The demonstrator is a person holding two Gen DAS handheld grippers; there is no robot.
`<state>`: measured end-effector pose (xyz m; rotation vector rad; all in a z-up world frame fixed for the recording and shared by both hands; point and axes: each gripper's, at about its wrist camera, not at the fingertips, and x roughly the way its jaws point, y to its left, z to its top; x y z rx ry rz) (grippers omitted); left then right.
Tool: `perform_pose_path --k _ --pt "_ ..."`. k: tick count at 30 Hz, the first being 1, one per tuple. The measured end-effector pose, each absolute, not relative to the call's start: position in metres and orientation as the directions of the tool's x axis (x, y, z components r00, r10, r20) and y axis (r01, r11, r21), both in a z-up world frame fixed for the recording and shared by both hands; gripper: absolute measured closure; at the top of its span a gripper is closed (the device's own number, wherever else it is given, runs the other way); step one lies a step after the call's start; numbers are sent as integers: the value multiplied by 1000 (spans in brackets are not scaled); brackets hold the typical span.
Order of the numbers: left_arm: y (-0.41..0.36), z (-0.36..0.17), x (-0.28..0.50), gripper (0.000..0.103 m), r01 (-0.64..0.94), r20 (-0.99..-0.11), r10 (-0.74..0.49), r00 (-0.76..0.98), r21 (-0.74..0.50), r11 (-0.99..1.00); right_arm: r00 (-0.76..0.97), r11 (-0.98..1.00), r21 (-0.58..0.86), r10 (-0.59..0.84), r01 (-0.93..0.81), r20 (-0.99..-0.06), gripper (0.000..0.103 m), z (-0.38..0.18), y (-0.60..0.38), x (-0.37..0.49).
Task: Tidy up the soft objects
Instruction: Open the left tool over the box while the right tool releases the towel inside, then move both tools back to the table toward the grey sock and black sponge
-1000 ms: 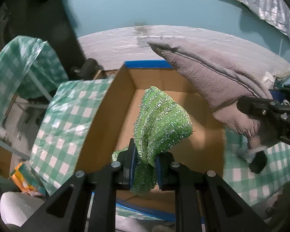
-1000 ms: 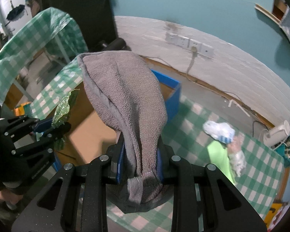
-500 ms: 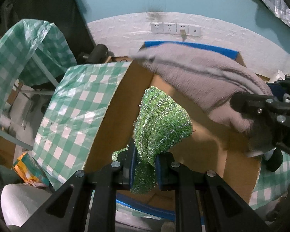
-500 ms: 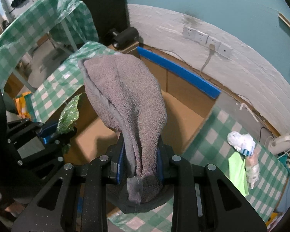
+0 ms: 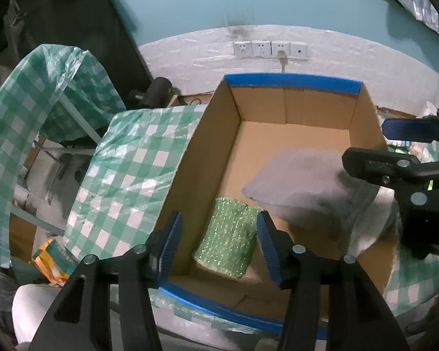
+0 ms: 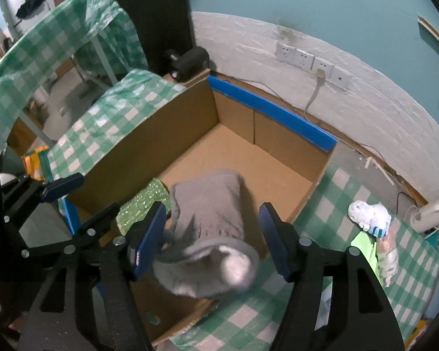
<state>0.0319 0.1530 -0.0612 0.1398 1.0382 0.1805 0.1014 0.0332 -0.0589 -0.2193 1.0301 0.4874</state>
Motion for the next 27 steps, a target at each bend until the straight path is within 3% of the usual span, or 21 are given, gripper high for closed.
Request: perform_pose_path --k 24,27 --pt "93 -30 25 43 44 -800 100 591 156 987 494 934 12 200 -358 -846 34 -43 -58 76" --pt "82 -28 24 37 77 -800 55 598 125 989 502 943 6 183 -332 -845 34 -43 -75 72"
